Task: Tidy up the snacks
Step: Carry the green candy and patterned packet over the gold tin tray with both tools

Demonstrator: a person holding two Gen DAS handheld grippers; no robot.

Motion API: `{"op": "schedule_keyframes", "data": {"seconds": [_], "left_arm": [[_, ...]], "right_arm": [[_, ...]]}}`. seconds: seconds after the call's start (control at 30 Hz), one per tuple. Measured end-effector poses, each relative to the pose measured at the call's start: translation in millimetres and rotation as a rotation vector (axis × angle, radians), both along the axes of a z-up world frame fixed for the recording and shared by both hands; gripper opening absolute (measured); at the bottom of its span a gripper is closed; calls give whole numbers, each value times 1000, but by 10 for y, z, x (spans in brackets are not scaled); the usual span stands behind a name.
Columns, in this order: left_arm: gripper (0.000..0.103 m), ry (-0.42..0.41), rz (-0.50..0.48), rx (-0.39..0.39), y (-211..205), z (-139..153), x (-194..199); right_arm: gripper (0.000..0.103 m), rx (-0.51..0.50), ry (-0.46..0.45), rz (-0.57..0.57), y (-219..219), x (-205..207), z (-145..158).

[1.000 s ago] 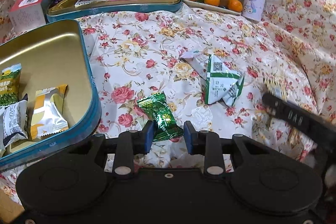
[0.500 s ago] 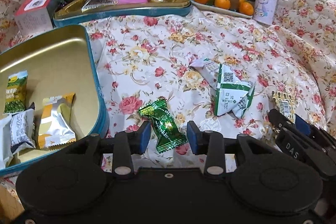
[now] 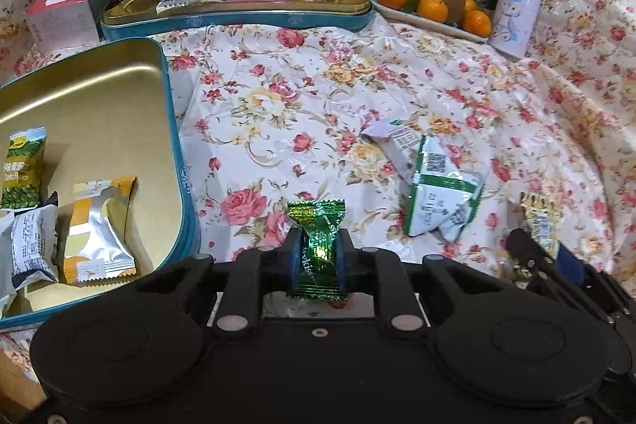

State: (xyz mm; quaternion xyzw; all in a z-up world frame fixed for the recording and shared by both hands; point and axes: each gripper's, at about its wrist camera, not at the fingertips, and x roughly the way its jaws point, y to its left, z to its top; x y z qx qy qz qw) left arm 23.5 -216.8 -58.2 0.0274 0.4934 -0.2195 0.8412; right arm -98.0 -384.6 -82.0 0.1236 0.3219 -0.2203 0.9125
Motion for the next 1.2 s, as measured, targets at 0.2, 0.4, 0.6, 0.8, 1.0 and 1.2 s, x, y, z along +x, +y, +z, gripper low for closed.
{"op": "schedule_keyframes", "data": {"seconds": [0.2, 0.4, 0.6, 0.8, 1.0, 1.2], "left_arm": [[23, -36, -33, -3, 115, 138, -143], [23, -57, -60, -1, 342, 248, -315], [23, -71, -36, -4, 699, 362, -422], [23, -101, 40, -11, 1147, 483, -412], [23, -149, 124, 24, 1540, 535, -273], [23, -171, 210, 31, 1890, 546, 6]], "right_arm": [[37, 72, -11, 0, 75, -76, 125], [37, 100, -11, 60, 309, -190, 280], [37, 152, 3, 162, 637, -231, 392], [37, 173, 1, 295, 1088, -179, 505], [37, 188, -5, 404, 1479, -49, 602], [37, 176, -20, 469, 1777, 192, 701]]}}
